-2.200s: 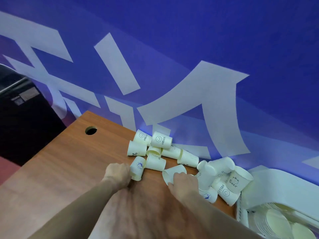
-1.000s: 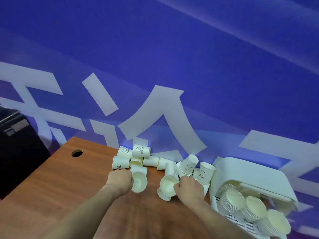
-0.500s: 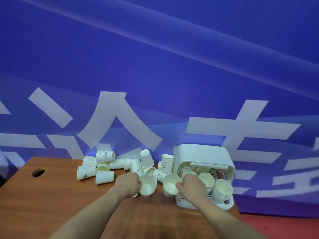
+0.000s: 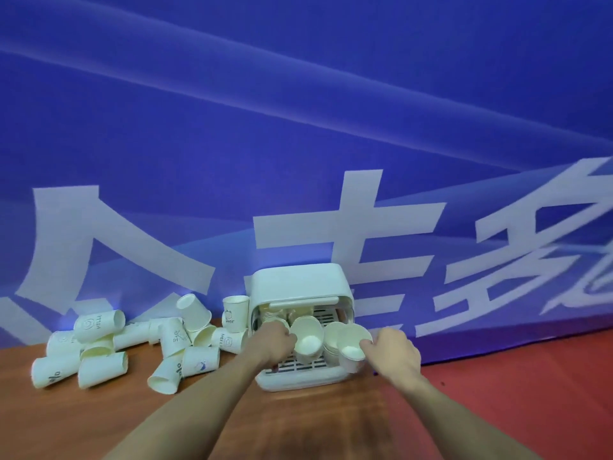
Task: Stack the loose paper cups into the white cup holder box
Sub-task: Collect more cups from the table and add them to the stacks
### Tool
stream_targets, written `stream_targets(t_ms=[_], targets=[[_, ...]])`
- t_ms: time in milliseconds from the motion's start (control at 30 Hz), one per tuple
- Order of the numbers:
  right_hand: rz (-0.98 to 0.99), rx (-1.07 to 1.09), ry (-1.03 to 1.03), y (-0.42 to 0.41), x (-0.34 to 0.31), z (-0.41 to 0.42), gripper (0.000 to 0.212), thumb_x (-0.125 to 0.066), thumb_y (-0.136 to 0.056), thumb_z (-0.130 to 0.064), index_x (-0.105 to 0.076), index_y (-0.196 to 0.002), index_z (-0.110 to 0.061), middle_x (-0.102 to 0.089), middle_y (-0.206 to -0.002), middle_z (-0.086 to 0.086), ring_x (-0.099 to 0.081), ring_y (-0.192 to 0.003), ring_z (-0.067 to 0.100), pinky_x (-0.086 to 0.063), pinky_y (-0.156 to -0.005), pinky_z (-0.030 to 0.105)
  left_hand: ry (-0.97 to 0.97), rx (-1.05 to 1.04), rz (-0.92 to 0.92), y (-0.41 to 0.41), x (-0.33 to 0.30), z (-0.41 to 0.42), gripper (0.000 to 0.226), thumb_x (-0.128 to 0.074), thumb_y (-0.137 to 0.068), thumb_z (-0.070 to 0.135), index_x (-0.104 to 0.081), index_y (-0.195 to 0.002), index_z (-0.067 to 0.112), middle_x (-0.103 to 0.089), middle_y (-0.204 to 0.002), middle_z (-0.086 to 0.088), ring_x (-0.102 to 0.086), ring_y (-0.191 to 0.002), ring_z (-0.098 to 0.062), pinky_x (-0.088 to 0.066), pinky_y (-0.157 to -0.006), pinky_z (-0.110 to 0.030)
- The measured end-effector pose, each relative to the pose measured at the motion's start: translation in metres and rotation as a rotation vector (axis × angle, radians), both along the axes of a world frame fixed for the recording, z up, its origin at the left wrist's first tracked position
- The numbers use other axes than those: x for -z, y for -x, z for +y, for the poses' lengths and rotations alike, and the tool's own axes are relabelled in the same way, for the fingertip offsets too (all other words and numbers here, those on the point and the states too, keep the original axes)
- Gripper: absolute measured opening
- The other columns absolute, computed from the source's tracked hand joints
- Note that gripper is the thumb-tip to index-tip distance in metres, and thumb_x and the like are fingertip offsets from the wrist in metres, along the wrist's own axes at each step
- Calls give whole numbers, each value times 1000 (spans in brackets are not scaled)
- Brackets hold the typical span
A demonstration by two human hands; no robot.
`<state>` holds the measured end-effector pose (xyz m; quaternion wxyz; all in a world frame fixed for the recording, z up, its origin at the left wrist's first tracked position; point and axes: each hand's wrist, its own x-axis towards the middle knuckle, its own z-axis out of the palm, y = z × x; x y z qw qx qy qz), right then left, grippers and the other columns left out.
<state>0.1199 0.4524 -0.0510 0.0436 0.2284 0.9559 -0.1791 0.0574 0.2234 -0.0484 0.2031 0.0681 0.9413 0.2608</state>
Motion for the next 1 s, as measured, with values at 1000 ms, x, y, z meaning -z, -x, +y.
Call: stream_targets(t_ms=[1000], targets=[[52,-16,70,61,25,78,29,-53,-77,-35,-51,-59,-12,-52,-58,0,-49,-55,21,-44,-55,29,210,-11,-5,48,40,76,42,-44,-93,38,-47,-59,14,-52,-56,2,-56,-55,-20,-37,-56,-26]])
